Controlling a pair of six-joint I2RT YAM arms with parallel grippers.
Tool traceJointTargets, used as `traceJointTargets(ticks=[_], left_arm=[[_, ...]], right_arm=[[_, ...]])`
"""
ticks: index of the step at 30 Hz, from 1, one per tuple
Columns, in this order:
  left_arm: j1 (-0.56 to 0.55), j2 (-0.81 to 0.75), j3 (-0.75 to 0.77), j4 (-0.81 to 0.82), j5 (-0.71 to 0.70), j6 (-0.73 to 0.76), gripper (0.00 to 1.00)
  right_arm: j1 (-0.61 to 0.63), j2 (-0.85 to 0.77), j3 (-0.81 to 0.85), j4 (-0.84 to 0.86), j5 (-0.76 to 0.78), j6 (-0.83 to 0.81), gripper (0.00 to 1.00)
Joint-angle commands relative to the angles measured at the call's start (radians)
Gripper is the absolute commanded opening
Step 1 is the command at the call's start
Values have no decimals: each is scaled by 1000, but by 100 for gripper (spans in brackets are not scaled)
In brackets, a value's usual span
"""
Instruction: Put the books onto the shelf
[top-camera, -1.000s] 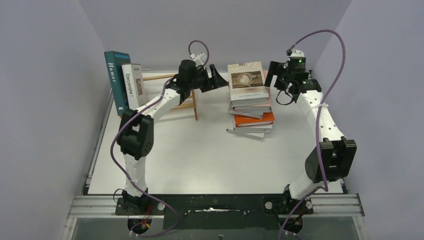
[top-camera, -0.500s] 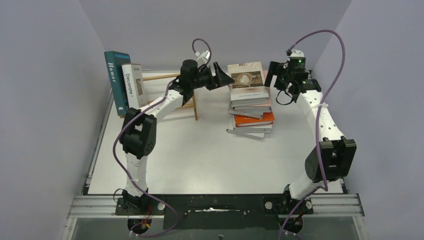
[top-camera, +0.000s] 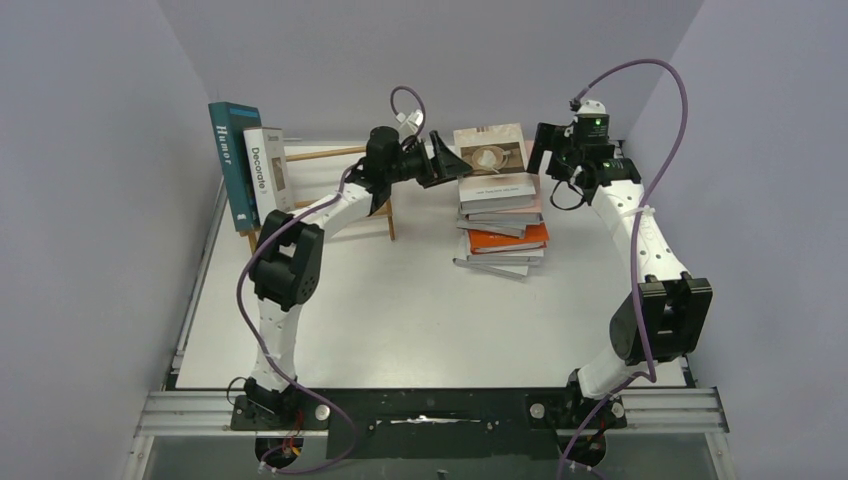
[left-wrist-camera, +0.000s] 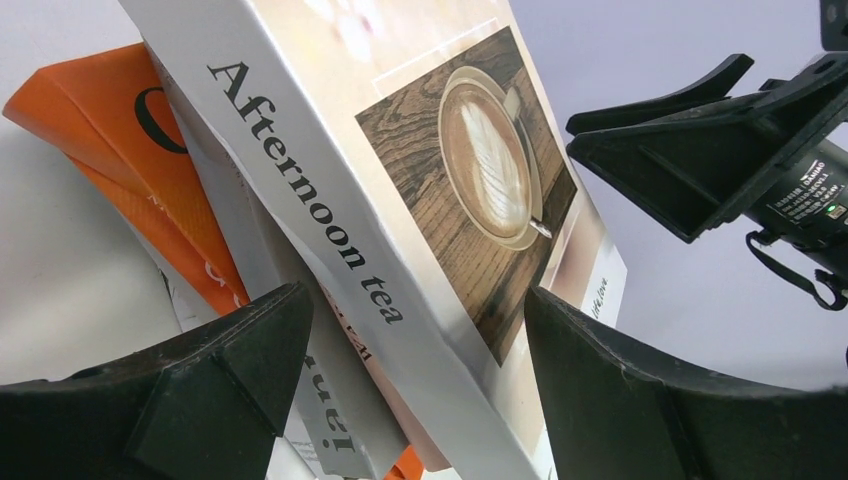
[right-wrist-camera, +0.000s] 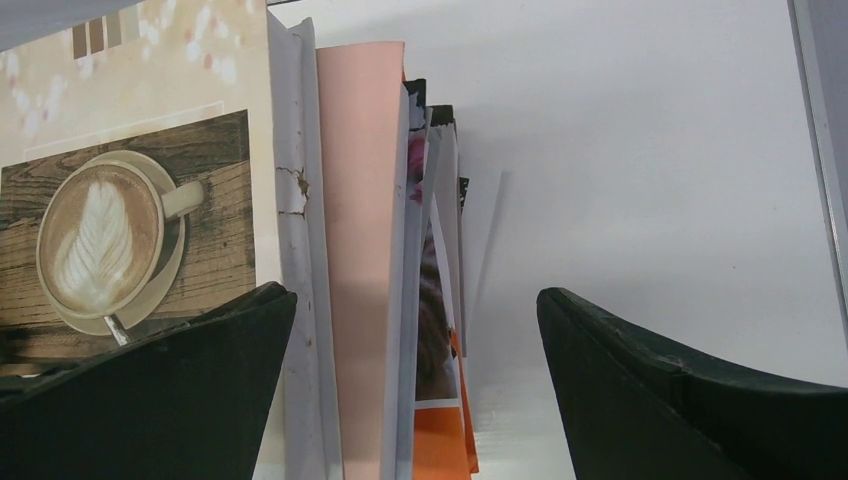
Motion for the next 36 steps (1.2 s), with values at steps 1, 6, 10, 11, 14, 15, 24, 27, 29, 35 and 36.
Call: traceJointTargets(ticks=[1, 6, 10, 11, 14, 15, 24, 27, 29, 35, 36], left_arm=[[-2, 17, 31, 109, 41, -33, 78], [-4, 37, 43, 133, 51, -52, 78], [-8, 51, 59, 162, 64, -75, 79], [-10, 55, 64, 168, 69, -82, 79], [-13, 63, 76, 189, 82, -99, 79], [-14, 66, 82, 194, 86, -103, 79], [-19, 49, 88, 224, 101, -121, 79], [-21, 38, 87, 224, 106, -121, 79], [-23, 30, 85, 226, 110, -119, 79], [-25, 9, 71, 224, 110, -112, 79], [-25, 9, 71, 224, 111, -112, 79]], right_arm=[[22, 21, 5, -9, -11, -28, 98], [30, 24, 7, -12, -11, -32, 98], [36, 29, 12, -15, -10, -37, 98], [38, 31, 14, -18, -11, -39, 98], [43, 37, 16, -21, -8, -46, 98], [45, 38, 17, -21, -8, -48, 98], [69, 46, 26, -6, -17, -65, 98], [78, 45, 27, 2, -21, -69, 98], [86, 47, 27, 9, -26, -72, 98], [97, 37, 21, 18, 47, -50, 98], [98, 28, 15, 25, 55, -46, 98]])
